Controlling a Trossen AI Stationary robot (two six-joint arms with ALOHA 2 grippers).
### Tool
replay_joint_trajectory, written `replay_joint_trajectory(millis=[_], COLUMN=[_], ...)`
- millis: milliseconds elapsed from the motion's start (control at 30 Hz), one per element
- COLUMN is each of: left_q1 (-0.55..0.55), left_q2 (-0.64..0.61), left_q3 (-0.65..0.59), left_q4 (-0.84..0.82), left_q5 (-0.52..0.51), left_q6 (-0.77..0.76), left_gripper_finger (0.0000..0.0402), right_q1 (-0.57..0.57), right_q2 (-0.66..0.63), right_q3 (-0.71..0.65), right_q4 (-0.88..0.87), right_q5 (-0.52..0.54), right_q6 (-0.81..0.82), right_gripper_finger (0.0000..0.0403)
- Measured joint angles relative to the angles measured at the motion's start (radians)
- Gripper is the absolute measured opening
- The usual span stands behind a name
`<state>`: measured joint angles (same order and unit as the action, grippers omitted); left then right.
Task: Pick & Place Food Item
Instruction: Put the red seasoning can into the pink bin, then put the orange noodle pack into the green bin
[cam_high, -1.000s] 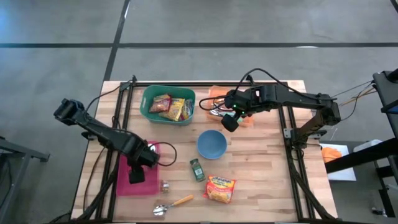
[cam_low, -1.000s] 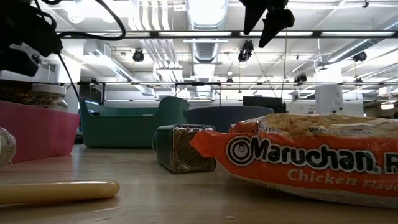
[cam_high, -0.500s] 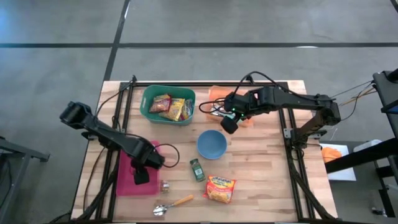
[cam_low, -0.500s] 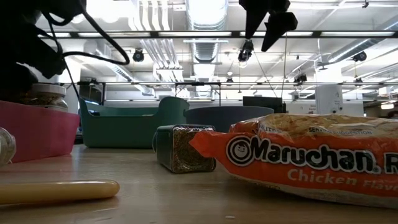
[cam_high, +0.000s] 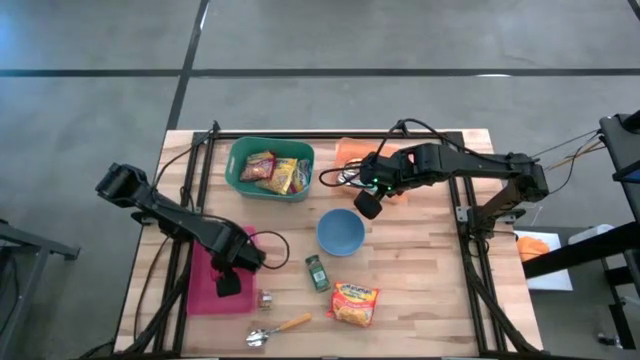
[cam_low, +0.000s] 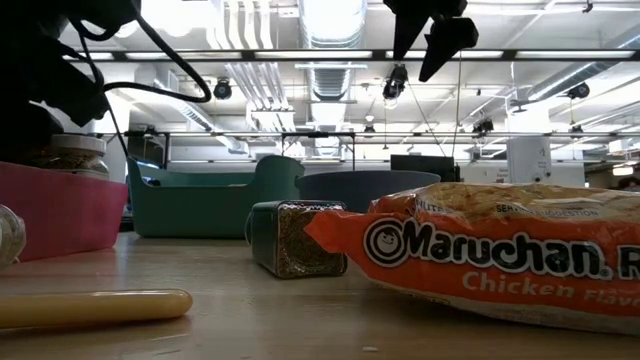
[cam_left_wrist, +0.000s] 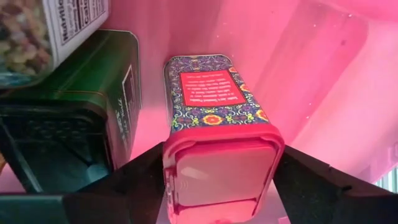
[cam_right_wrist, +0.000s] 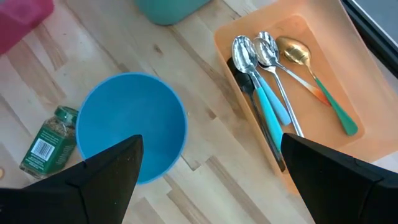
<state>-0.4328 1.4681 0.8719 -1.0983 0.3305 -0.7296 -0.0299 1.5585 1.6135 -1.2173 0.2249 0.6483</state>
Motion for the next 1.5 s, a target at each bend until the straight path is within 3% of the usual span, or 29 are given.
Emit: replay_joint_trajectory(millis=[867,1233,1367,1500], left_q1=[0.003,0.009,0.009,0.009], left_q2=[0.0,0.0,0.0,0.0], left_q3=[0.106,0.242,0.332,0.442], left_q4=[-0.12,-0.191,-0.229,-0.233], left_q5=[-0.028,-0.08,-0.099,-0.19], left_q6=[0.016,0.024,0.02,0.0], left_gripper_finger=[0.0276,0.0276,0.0276,0.0276], right_q1=[0.013,0.054,0.09,0.154], right_q2=[0.0,0.0,0.0,0.0], right_q3=[0.0,0.0,0.0,-0.013], right_q4=[0.001,-0.015,-0.088,-0.171], right_q5=[-0.001,-0.001,-0.001,-0.036], right_q6=[0.003,0.018,0.143,0.249], right_gripper_finger=[0.0375,0.0375,0.0375,0.0375])
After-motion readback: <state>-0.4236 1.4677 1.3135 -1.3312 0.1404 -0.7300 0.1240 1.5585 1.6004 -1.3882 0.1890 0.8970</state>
